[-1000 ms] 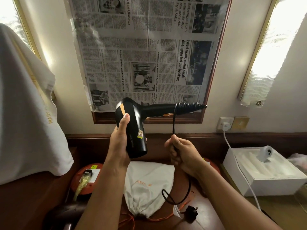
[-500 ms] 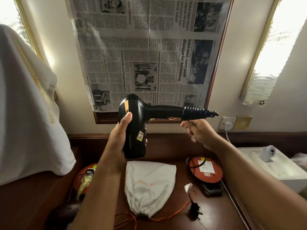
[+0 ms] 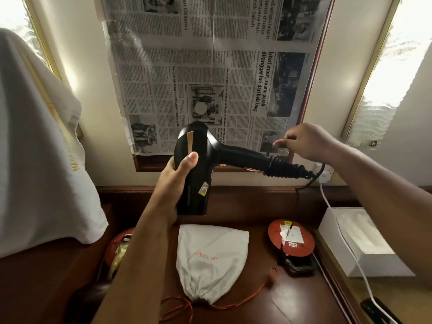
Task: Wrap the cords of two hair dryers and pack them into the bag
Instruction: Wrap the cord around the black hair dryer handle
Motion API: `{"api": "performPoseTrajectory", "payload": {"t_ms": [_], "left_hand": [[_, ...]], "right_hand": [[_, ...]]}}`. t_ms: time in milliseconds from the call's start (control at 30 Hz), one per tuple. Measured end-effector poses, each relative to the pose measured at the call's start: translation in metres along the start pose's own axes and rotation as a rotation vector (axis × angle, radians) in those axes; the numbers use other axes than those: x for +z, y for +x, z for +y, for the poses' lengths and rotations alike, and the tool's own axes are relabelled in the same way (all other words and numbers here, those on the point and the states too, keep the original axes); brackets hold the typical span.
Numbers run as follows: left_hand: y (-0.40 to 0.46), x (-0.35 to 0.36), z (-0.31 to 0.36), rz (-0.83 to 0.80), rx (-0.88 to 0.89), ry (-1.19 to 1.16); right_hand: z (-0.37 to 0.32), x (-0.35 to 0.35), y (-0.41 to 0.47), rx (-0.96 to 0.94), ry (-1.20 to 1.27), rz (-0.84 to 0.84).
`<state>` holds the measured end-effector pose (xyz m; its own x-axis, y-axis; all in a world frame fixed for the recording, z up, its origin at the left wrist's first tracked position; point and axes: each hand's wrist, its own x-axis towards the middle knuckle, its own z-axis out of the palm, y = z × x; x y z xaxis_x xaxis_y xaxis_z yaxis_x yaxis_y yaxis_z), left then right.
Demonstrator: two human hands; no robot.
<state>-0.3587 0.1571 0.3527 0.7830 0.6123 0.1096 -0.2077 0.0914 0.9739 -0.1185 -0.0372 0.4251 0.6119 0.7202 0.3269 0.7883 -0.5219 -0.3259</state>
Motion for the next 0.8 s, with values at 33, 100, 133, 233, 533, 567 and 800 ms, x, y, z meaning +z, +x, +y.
{"api": "performPoseTrajectory", "payload": {"t_ms": [33, 100, 133, 233, 533, 567, 800], "left_hand": [[0.001, 0.001, -0.002, 0.018, 0.01, 0.009], [0.002, 0.005, -0.009, 0.06, 0.034, 0.013], [0.004, 0.006, -0.014, 0.083, 0.042, 0.005], [0.009, 0.009, -0.026, 0.152, 0.058, -0.02], [0.014, 0.019, -0.04, 0.34, 0.123, -0.055], [0.015, 0.018, -0.042, 0.352, 0.109, -0.084], [0.017, 0.01, -0.051, 0.356, -0.067, -0.252]], "right_hand": [[-0.002, -0.004, -0.001, -0.027, -0.035, 0.019], [-0.012, -0.012, -0.002, -0.06, -0.057, 0.058], [-0.017, -0.013, -0.003, -0.076, -0.058, 0.077], [-0.031, -0.011, -0.009, -0.115, -0.046, 0.123], [-0.061, 0.045, -0.044, -0.053, 0.171, 0.272], [-0.064, 0.055, -0.048, -0.027, 0.22, 0.294], [-0.08, 0.117, -0.076, 0.16, 0.868, 0.22]]}}
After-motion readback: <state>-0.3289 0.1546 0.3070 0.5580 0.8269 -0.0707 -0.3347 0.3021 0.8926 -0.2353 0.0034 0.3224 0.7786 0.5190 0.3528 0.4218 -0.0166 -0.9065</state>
